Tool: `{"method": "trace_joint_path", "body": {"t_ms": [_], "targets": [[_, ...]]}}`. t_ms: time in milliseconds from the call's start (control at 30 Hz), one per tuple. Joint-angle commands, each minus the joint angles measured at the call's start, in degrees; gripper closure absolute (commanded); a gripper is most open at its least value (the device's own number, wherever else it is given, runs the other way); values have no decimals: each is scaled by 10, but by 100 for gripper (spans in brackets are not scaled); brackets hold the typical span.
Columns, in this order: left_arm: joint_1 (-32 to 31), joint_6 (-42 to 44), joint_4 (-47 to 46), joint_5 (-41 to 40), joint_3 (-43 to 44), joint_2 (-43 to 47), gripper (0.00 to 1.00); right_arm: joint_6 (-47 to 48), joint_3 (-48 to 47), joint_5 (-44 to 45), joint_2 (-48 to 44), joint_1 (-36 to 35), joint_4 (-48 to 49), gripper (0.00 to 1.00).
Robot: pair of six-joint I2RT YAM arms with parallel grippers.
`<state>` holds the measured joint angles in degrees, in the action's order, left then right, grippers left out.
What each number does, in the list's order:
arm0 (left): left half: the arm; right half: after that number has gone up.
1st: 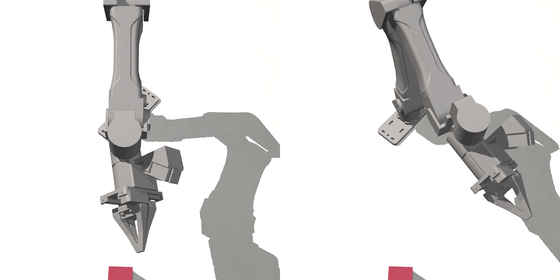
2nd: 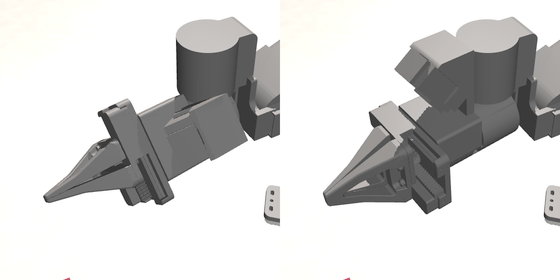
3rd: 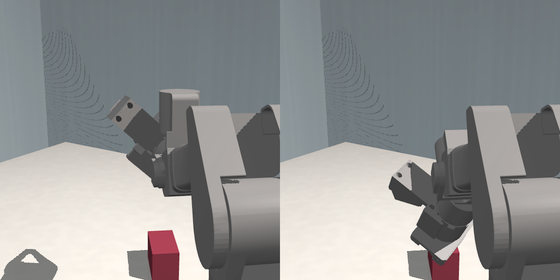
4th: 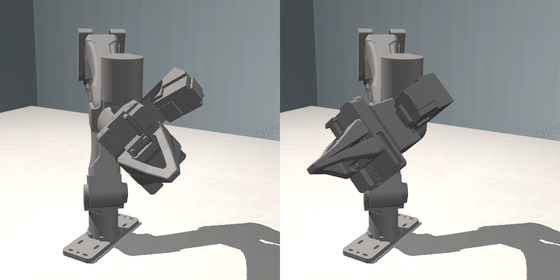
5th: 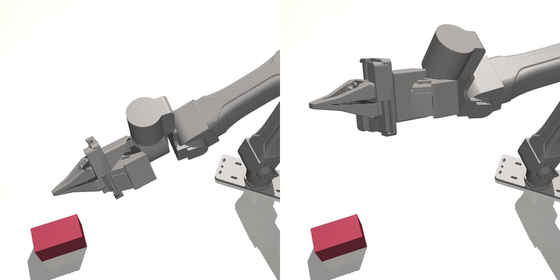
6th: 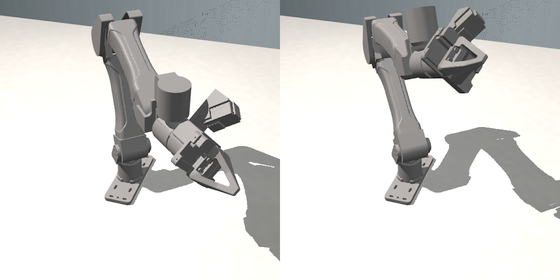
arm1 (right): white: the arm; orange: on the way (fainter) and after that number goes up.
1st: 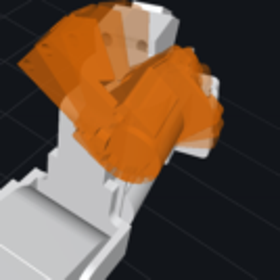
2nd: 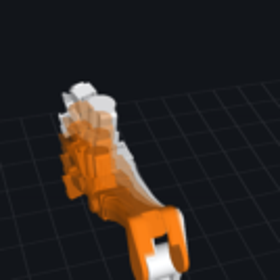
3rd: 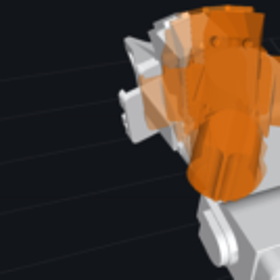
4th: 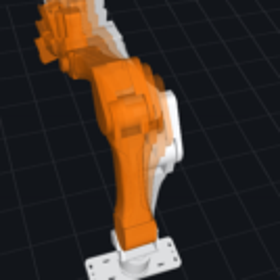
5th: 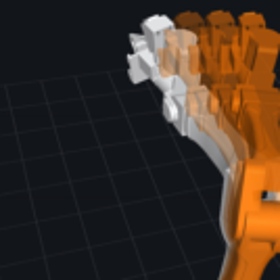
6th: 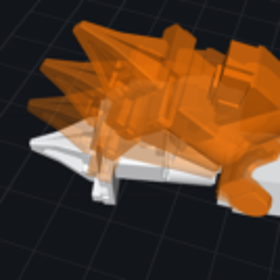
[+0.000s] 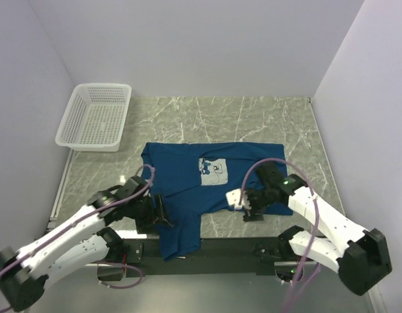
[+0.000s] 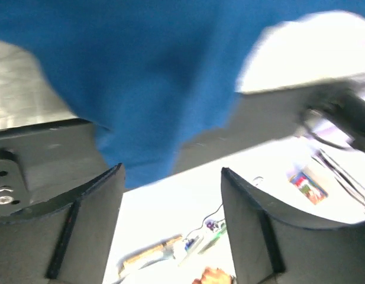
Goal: Fold and stack the t-shirts
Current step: Fold the tshirt
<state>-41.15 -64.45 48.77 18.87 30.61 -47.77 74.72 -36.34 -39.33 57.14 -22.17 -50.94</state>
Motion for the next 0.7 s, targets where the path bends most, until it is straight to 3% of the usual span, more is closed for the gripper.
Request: {"method": "trace_joint_path", "body": {"t_ms": [0, 100, 200, 300, 400, 533, 667], "targets": [[-4, 30, 30, -31, 76, 106, 27, -100, -26, -1, -1, -137, 81, 28], [-5, -16, 87, -165, 130, 163, 25, -158, -48, 64, 34, -289, 178, 28], [-4, -60, 109, -238, 146, 231, 24, -224, -117, 120, 127, -396, 224, 35], [-3, -85, 112, -257, 147, 290, 23, -250, -158, 209, 189, -506, 284, 35], [-4, -80, 112, -284, 168, 338, 21, -266, -168, 274, 242, -585, 355, 34], [-4, -67, 141, -348, 218, 384, 18, -292, -207, 293, 314, -640, 393, 34], [-5, -57, 150, -358, 247, 392, 16, -330, -226, 334, 380, -676, 425, 39]]}}
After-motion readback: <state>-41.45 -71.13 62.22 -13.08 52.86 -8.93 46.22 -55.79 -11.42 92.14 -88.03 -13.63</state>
